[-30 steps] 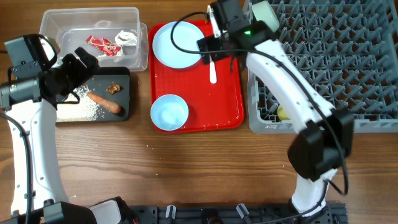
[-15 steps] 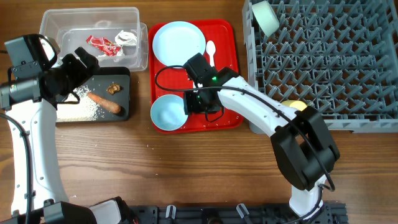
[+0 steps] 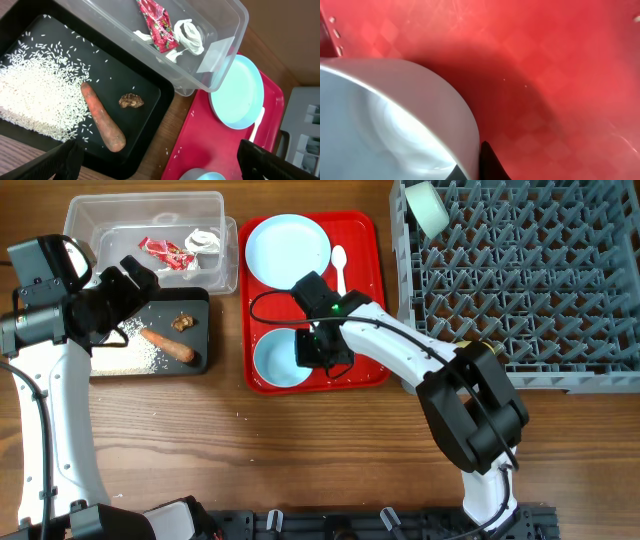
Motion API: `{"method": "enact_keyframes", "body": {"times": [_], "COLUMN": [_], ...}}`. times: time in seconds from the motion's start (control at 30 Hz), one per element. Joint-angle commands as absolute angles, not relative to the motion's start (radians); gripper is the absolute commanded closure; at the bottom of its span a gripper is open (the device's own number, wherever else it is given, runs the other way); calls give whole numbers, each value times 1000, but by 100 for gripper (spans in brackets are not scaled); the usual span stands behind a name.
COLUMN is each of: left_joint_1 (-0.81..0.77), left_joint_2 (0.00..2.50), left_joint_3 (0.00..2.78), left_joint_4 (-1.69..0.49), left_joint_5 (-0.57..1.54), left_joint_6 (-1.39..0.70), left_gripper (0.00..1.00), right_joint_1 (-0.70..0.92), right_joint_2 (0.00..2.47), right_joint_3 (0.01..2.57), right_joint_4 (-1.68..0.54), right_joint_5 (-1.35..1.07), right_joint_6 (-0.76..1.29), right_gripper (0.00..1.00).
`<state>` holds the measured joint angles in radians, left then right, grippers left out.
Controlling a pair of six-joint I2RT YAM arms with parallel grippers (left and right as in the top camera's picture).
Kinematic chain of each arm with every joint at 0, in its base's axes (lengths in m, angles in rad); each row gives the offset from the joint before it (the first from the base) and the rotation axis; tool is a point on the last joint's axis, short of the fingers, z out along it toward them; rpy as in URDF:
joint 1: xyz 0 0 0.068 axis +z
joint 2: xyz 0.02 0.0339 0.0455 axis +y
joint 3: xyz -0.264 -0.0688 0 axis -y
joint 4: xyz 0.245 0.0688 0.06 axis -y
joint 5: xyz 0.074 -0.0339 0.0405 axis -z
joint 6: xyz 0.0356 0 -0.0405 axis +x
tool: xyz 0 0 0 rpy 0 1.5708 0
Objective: Sort waste into correct bins and load items into the dishwasher rack
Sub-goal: 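Lift the blue bowl with the right gripper toward the rack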
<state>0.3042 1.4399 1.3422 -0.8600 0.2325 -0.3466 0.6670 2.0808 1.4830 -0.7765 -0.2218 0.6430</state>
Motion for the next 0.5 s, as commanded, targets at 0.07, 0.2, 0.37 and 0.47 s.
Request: {"method": "enact_keyframes", "body": {"times": [0.07,0.2,0.37,0.47], "left_joint_1": [309,309,309,309], "left_joint_2": [1440,1440,1440,1440], "left_joint_3": [1349,1349,1349,1349], "left_joint_4": [-858,-858,-858,-858], "left_joint_5": [234,234,234,234], "left_joint_6": [-348,-348,-348,-348], "left_gripper": [0,0,0,0], "right_joint_1": [556,433,303,242], "right_joint_2": [1871,1670,1622,1676], "right_joint_3": [1610,1636,1634,1634], "right_joint_4": [-928,-972,-914,-830], "right_joint_5": [93,587,1074,1103], "right_joint_6": [599,598,355,140], "right_gripper": [96,96,96,96]}}
